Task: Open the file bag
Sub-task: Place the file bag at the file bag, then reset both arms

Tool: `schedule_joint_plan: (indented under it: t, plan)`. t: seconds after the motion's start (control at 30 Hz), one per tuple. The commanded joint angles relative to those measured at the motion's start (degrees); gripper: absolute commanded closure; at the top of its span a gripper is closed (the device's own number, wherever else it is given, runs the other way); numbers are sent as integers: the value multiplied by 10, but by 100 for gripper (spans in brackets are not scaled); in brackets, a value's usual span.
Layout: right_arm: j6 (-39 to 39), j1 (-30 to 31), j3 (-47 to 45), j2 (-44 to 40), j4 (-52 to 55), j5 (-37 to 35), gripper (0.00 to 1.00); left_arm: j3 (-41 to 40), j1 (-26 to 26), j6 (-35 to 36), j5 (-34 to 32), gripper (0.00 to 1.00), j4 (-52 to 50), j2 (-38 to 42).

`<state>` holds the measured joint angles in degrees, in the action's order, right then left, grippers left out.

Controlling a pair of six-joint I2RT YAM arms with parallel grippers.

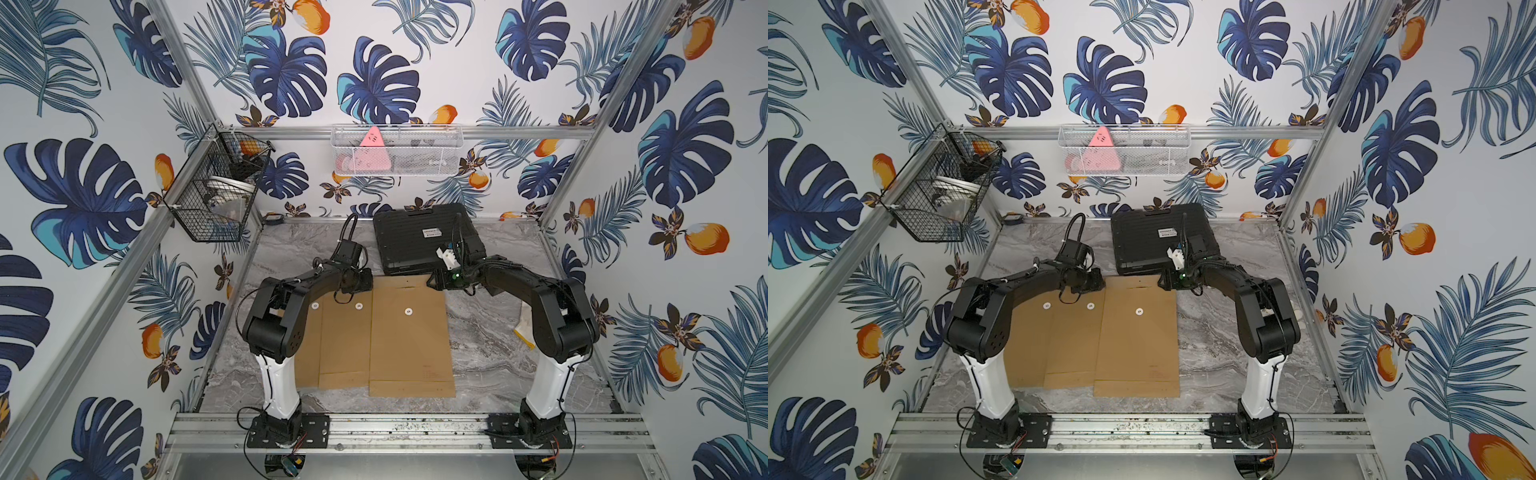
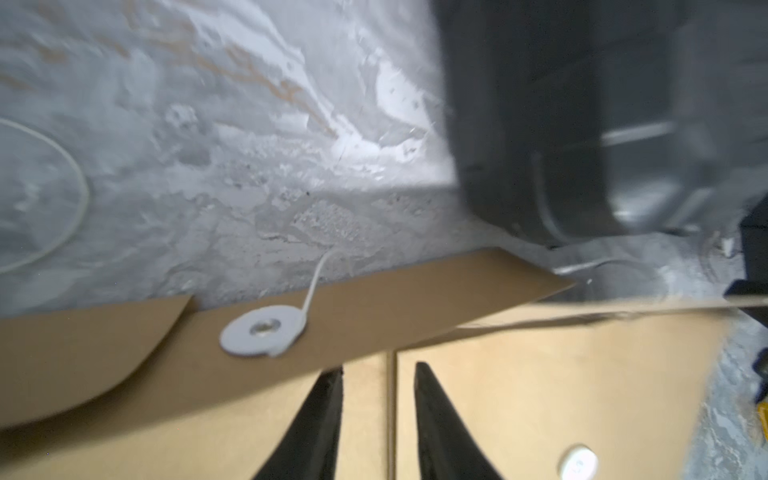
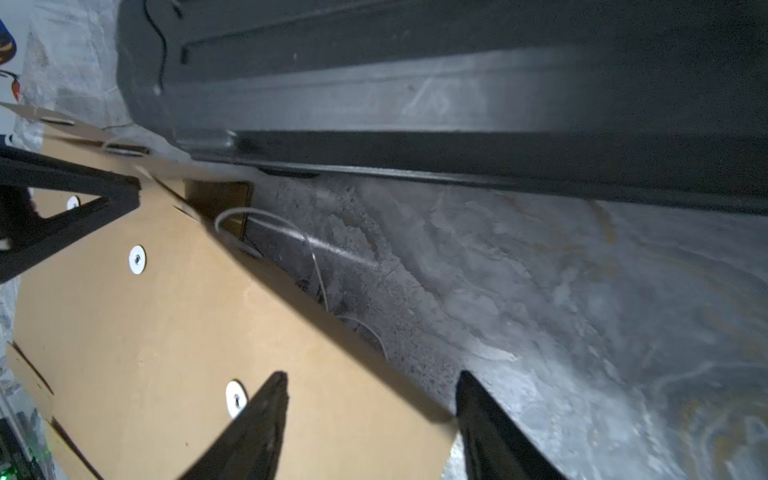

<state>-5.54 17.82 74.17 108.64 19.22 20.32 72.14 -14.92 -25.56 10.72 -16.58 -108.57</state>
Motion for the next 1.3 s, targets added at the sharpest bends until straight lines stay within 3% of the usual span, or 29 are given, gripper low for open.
schedule_joint_plan:
  t: [0.0, 0.07, 0.17, 0.27, 0.43, 0.63, 0.8, 0.93, 1.07, 1.2, 1.27]
  plan:
    - [-22, -5, -11, -35, -23, -39, 9, 7, 0, 14, -24, 54, -16, 32]
    - [-33, -6, -34, -74, -34, -56, 0, 0, 0, 18, -37, 46, -16, 64]
    - [-56, -6, -87, -151, -69, -83, 0, -35, 0, 18, -74, 30, -5, 135]
    - [-74, -6, -160, -234, -106, -120, 0, -95, 0, 6, -132, 21, 9, 226]
    - [-92, -7, -254, -365, -162, -209, 0, -242, 1, -8, -207, 1, 103, 391]
    - [-54, -25, -304, -418, -178, -359, 0, -334, 2, 15, -305, 3, 145, 504]
    - [3, -77, -336, -394, -218, -370, 0, -406, 1, 98, -360, 1, 241, 501]
    - [30, -102, -405, -369, -331, -360, 0, -505, 2, 243, -356, 1, 414, 492]
    - [27, -129, -442, -319, -406, -329, 0, -535, 4, 280, -381, 1, 484, 431]
    - [19, -153, -499, -270, -570, -296, 0, -565, 8, 293, -354, 1, 634, 332]
    - [24, -161, -506, -245, -621, -288, 0, -556, 9, 310, -325, 1, 645, 308]
